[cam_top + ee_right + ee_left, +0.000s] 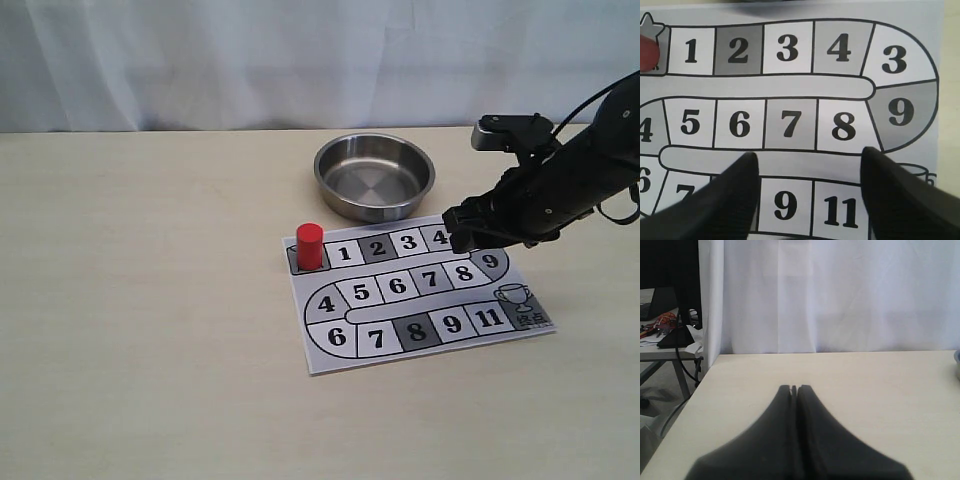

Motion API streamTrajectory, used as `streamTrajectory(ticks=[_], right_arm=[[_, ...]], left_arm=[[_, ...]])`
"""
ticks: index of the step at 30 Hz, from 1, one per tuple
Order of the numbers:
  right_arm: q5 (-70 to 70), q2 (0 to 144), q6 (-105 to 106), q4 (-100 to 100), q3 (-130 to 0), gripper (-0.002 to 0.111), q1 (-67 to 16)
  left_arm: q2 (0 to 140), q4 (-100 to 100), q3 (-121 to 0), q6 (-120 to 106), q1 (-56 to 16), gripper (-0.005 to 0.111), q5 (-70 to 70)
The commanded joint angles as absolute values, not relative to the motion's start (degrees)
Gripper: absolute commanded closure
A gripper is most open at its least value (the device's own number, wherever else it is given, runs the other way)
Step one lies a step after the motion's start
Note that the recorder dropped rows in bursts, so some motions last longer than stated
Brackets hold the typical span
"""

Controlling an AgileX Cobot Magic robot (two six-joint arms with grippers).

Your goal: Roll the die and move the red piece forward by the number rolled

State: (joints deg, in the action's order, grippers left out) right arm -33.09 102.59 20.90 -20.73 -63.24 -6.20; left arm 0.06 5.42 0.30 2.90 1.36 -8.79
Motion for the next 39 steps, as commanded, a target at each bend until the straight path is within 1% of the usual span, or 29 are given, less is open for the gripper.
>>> streamTrajectory(ticks=[1, 2, 4, 12, 13, 18, 20, 29, 39], right_arm=[[-33.27, 102.53, 21.44, -20.08, -62.95, 0.052, -6.17], [-33.80, 102.53, 21.44, -19.93, -62.95, 0.053, -6.17], [-35.14, 102.53, 23.95, -21.01, -62.95, 0.060, -6.17], [-39.71, 102.53, 35.56, -33.39, -62.95, 0.102, -6.17], [-39.99, 102.53, 36.02, -33.94, -62.95, 0.104, -6.17], [-41.05, 102.53, 36.03, -34.08, -62.95, 0.104, -6.30], [-41.16, 102.53, 36.03, -33.43, -62.95, 0.104, -7.76], [-40.65, 102.33, 35.78, -33.43, -62.95, 0.104, -18.01], [-40.65, 102.33, 33.70, -33.43, -62.95, 0.104, -27.59]], left_arm=[[0.00, 5.32, 0.00, 3.03, 1.36, 0.107, -8.15], [0.00, 5.32, 0.00, 3.03, 1.36, 0.107, -8.15], [0.00, 5.32, 0.00, 3.03, 1.36, 0.107, -8.15], [0.00, 5.32, 0.00, 3.03, 1.36, 0.107, -8.15], [0.00, 5.32, 0.00, 3.03, 1.36, 0.107, -8.15], [0.00, 5.32, 0.00, 3.03, 1.36, 0.107, -8.15], [0.00, 5.32, 0.00, 3.03, 1.36, 0.107, -8.15], [0.00, 5.32, 0.00, 3.03, 1.36, 0.107, -8.15], [0.00, 5.32, 0.00, 3.03, 1.36, 0.107, -8.15]])
